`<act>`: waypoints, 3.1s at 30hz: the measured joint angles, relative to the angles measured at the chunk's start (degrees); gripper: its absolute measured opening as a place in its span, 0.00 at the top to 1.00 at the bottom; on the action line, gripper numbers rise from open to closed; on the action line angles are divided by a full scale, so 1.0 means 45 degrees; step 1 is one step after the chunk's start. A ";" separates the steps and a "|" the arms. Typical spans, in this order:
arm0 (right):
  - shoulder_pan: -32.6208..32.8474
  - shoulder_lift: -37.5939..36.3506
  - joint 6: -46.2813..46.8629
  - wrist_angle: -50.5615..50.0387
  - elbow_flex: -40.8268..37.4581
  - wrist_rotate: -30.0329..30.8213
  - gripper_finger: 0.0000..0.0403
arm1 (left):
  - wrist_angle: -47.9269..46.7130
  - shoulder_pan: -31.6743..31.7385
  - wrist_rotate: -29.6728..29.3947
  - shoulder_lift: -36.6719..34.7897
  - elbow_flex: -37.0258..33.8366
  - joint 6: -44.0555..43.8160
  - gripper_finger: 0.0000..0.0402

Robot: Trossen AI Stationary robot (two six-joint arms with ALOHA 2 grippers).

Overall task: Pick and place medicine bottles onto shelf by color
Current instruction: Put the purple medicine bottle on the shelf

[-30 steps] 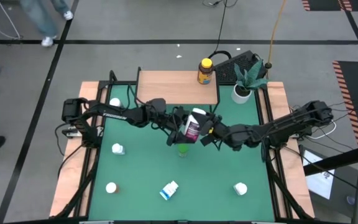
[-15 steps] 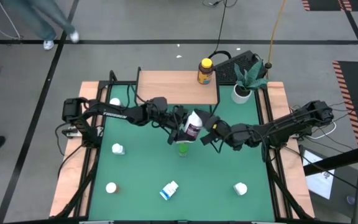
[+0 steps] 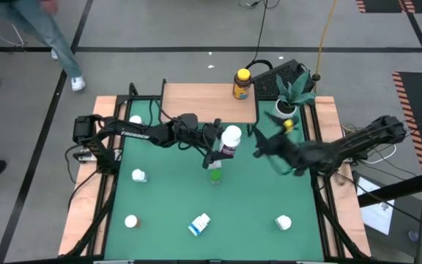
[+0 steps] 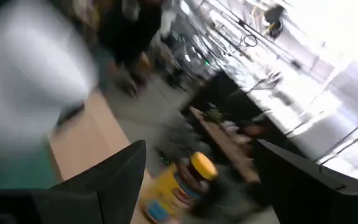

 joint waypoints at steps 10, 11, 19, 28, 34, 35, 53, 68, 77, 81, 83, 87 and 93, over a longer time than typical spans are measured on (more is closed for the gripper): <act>-0.1866 -0.4269 1.1836 -0.5351 -0.0037 -1.0769 0.28 | -0.0170 -0.0165 -0.1048 0.0005 -0.0005 0.2139 0.30; -0.2143 -0.4118 1.2197 -0.5569 -0.0042 -1.1274 0.28 | -0.0128 -0.0221 -0.1048 0.0005 -0.0005 0.2269 0.30; -0.3438 -0.1280 1.1461 -0.3622 0.0010 -1.2769 0.24 | 0.0085 -0.0492 -0.1048 0.0010 -0.0010 0.2461 0.30; -0.4462 0.0071 1.2144 -0.3229 0.0665 -1.4815 0.23 | -0.0005 -0.0478 -0.1081 0.0010 -0.0018 0.2943 0.30; -0.5023 0.0453 1.2367 -0.3085 0.0696 -1.6203 0.24 | -0.0126 -0.0478 -0.1086 0.0034 -0.0034 0.2918 0.30; -0.5059 0.0491 1.2433 -0.3081 0.0701 -1.6426 0.24 | -0.0125 -0.0478 -0.1082 0.0034 -0.0034 0.2894 0.30; -0.5089 0.0757 1.2118 -0.2607 0.0683 -1.7163 0.29 | 0.0108 -0.0458 -0.1207 0.0015 -0.0029 0.2585 0.30; -0.5096 0.1133 1.2365 -0.2273 0.0682 -1.7284 0.43 | 0.0137 -0.0463 -0.1173 0.0019 -0.0019 0.2369 0.30; -0.5299 0.0874 1.1883 -0.2457 0.0682 -1.6918 0.41 | 0.0249 -0.0461 -0.1961 0.0019 -0.0019 0.1220 0.20; -0.5989 0.0596 1.1634 -0.2627 0.0682 -1.6918 0.43 | -0.0164 -0.0304 -0.3065 0.0019 -0.0019 0.0536 0.06; -0.6502 0.0499 1.1591 -0.2839 0.0682 -1.6987 0.43 | -0.0653 -0.0195 -0.3529 -0.0145 -0.0019 0.0592 0.02; -0.7705 0.0260 1.1338 -0.3296 0.0677 -1.7208 0.42 | -0.2384 0.0183 -0.4715 -0.1031 0.0000 0.0863 0.06; -0.9519 0.0218 1.0682 -0.4114 0.0682 -1.7929 0.42 | -0.4983 0.0698 -0.5423 -0.2863 0.0005 0.0548 0.09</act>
